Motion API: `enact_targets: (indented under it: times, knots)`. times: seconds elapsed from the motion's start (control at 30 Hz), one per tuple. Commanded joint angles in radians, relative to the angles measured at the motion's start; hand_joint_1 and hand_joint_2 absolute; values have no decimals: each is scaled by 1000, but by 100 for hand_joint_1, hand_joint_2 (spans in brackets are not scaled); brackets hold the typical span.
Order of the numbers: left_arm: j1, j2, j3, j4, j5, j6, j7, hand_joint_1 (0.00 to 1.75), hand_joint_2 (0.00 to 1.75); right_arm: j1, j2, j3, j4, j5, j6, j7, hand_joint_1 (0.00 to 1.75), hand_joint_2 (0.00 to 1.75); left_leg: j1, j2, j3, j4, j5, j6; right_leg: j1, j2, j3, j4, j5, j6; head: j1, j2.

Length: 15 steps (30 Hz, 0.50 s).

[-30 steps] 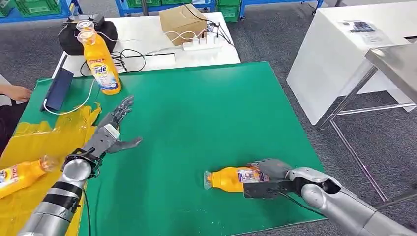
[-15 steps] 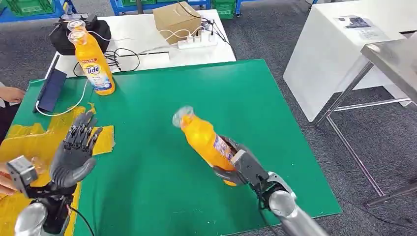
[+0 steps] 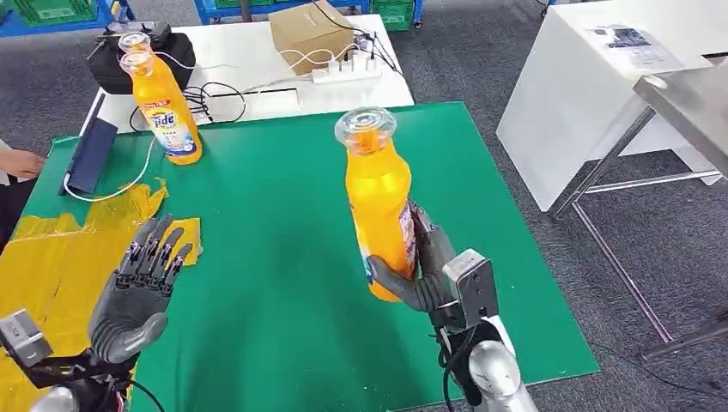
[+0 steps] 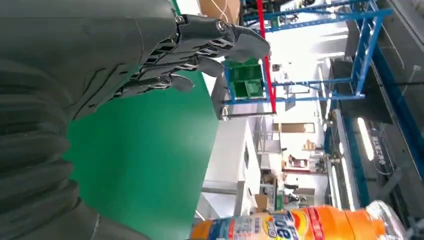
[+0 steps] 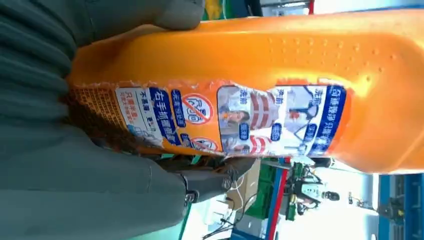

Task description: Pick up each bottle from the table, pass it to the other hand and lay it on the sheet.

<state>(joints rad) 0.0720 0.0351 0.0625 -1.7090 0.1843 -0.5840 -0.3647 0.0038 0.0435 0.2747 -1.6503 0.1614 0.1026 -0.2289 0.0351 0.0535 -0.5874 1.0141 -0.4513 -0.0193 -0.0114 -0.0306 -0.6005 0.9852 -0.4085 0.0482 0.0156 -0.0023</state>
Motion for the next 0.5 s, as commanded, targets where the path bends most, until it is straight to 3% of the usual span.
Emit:
enact_targets:
  times: [0.03, 0.3, 0.5]
  knots:
    - [-29, 4, -87, 13, 9, -6, 15, 0, 175, -73, 10, 132, 178, 79, 30, 62, 175, 175, -1, -4, 4, -2, 0, 3, -1, 3, 3, -1, 0, -2, 0, 0]
    - [-105, 7, -146, 77, 29, -17, 38, 0, 175, -208, 15, 310, 400, 122, 65, 133, 175, 175, 0, -3, 3, -2, 1, 3, -1, 3, 2, -1, 1, -1, 0, 0]
    - [-112, 8, -156, 83, 32, -15, 42, 0, 175, -232, 19, 333, 418, 117, 69, 143, 175, 175, -1, -3, 3, -2, 1, 2, -1, 2, 2, -1, 0, -1, 0, 0]
